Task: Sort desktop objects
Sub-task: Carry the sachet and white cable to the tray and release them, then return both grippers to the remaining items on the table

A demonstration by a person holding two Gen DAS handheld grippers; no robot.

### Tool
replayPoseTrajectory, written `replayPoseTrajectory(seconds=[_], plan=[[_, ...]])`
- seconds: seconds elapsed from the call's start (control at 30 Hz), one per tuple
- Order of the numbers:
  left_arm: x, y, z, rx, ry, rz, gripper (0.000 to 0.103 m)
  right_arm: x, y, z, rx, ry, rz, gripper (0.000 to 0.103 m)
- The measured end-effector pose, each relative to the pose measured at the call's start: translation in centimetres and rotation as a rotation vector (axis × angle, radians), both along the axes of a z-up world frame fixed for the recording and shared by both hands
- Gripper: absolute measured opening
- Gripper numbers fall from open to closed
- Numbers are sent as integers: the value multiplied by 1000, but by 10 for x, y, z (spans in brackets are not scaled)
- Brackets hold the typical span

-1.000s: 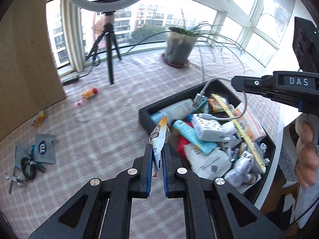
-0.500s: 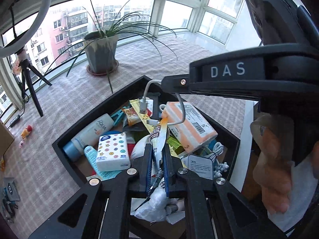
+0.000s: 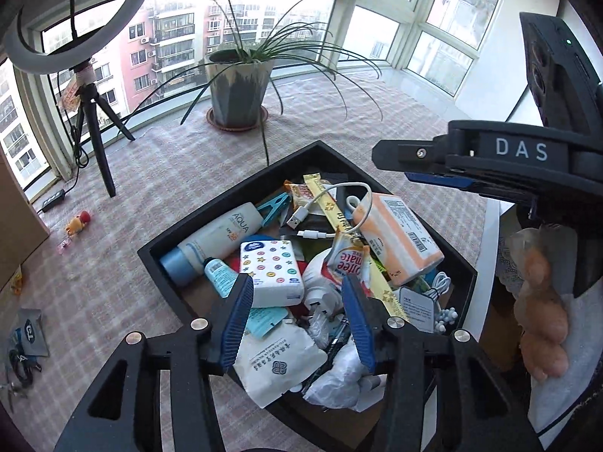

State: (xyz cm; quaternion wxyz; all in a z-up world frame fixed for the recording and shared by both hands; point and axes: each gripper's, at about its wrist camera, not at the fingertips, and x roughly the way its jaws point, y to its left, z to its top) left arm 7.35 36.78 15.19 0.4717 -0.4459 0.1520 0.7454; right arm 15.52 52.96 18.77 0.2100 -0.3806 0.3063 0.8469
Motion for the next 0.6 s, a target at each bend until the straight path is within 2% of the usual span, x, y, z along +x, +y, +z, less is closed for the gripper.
replayPoseTrajectory(seconds=[0.3, 0.6], plan=[[-54, -63, -22, -39, -18, 178, 46, -46, -34, -4, 5, -13, 116, 41], [-114, -145, -44, -76, -34, 412, 46, -104, -86, -19, 12, -47, 266, 41]])
